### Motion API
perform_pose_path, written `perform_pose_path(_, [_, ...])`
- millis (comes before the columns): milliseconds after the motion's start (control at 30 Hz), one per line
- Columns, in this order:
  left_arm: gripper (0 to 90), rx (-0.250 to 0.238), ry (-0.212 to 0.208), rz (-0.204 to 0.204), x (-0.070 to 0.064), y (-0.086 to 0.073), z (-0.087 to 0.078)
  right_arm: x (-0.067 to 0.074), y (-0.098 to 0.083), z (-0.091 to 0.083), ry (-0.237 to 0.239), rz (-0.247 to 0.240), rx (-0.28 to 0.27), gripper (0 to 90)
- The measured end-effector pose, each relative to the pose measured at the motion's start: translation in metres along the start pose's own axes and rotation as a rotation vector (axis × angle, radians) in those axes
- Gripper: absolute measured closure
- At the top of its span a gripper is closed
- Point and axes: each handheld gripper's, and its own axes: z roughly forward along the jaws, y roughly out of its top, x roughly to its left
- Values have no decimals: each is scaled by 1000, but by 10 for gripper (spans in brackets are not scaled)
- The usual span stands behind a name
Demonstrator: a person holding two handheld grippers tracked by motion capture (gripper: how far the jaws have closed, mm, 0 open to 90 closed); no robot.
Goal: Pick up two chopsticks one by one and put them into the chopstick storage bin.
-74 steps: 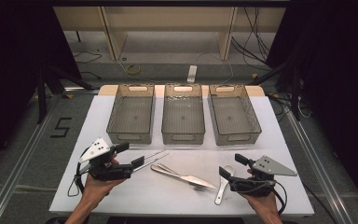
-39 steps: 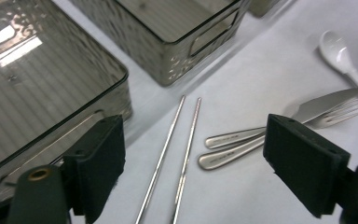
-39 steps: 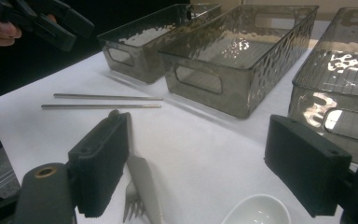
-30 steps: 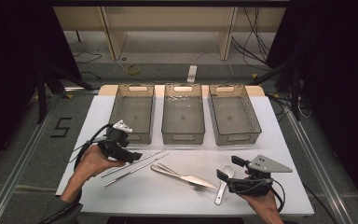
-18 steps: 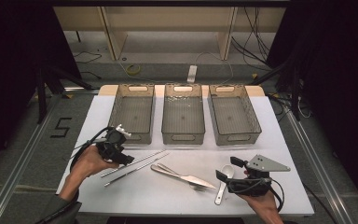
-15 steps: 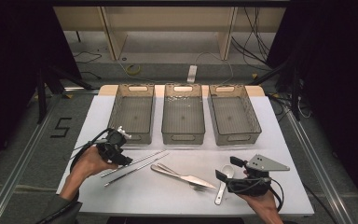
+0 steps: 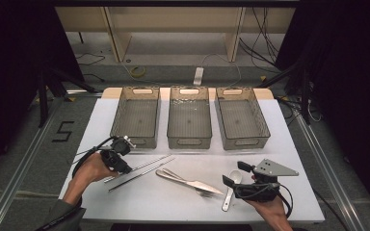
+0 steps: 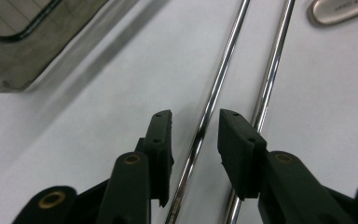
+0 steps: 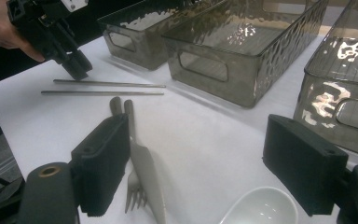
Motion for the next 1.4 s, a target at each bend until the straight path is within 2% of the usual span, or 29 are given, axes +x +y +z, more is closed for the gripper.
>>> perform_pose_path(367, [740, 53, -26, 37, 0, 2, 7, 0, 0, 0, 4, 4, 2, 241])
perform_pose_path(600, [771, 68, -39, 40, 2, 2, 12, 1, 0, 1, 6, 0, 5, 242])
perform_pose_path(733, [776, 88, -35, 69, 0, 3, 13, 1, 0, 1, 6, 2, 8, 243])
perform_pose_path(933, [788, 91, -26, 85, -3, 4, 14, 1, 0, 2, 8, 3, 14, 244])
perform_pose_path(1100, [795, 108, -18, 115, -4, 5, 14, 1, 0, 2, 11, 8, 19, 246])
perform_pose_path(1400, [827, 113, -13, 131, -8, 7, 15, 0, 0, 2, 14, 16, 18, 248])
